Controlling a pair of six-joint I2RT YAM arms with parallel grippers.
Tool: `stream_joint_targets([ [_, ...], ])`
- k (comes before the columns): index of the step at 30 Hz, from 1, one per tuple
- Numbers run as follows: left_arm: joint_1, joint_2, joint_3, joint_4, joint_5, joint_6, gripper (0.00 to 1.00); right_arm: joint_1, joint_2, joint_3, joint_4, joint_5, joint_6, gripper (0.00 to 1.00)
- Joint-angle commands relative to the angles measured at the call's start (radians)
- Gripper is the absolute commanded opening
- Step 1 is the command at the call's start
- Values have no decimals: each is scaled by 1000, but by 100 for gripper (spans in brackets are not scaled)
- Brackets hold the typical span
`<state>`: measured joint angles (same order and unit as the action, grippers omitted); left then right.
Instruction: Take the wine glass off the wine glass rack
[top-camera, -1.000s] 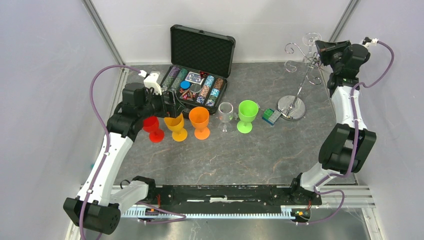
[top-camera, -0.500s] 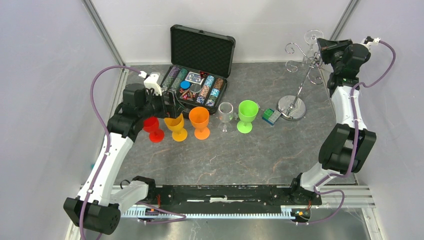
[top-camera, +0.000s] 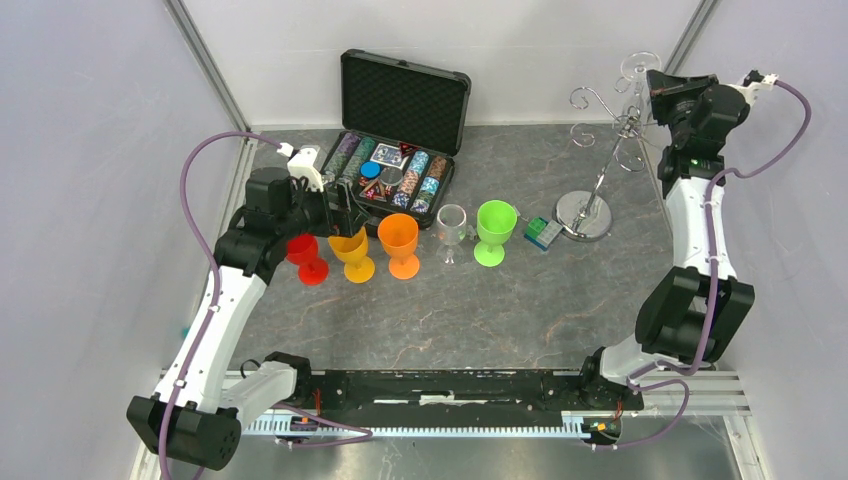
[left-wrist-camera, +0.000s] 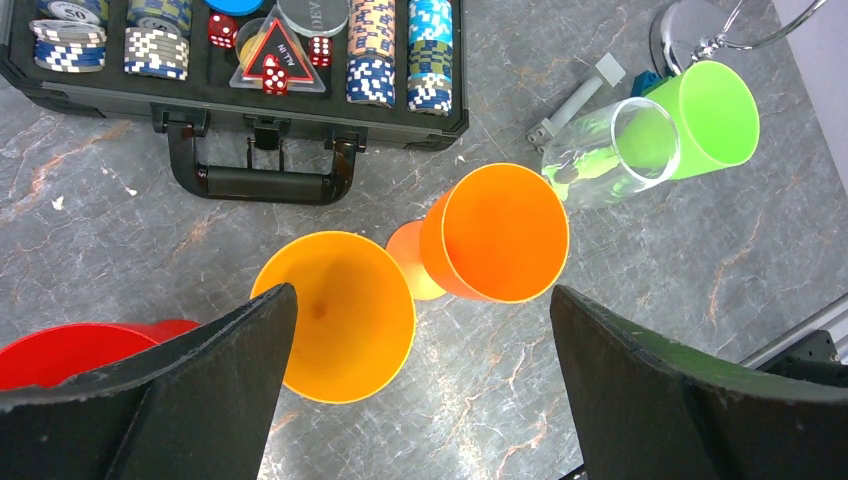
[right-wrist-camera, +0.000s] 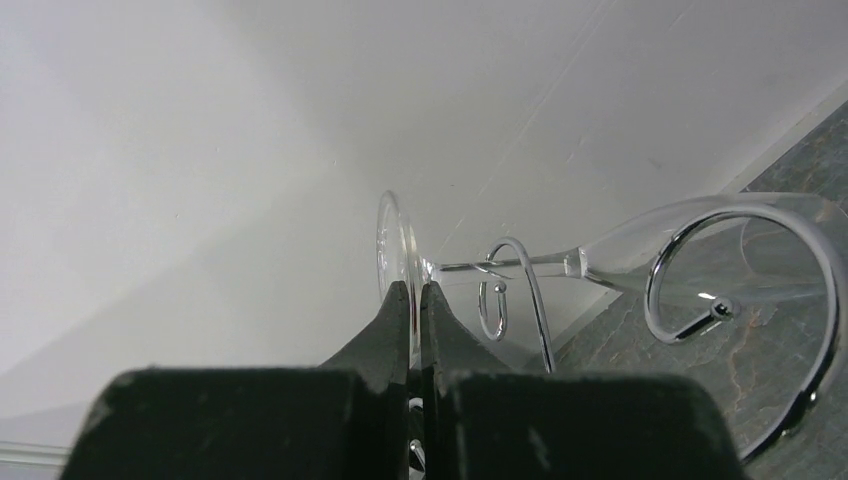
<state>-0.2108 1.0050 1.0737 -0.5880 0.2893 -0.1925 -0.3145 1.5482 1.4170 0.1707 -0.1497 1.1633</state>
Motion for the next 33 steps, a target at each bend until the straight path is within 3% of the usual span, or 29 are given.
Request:
stream_joint_targets([
  [1,4,-19,2,34,-6,38,100,2,-63,38,-25,30,-10,0],
  [8,4,-17,3,35,-7,36,100,9,-105,44,-114,-5,17,0],
  [18,4,-20,3,36,-5,31,100,53,-131,39,-91,-69,61,0],
  [33,4,-26,2,37,-14,29,100,127,-47,41,195,-192,154,0],
])
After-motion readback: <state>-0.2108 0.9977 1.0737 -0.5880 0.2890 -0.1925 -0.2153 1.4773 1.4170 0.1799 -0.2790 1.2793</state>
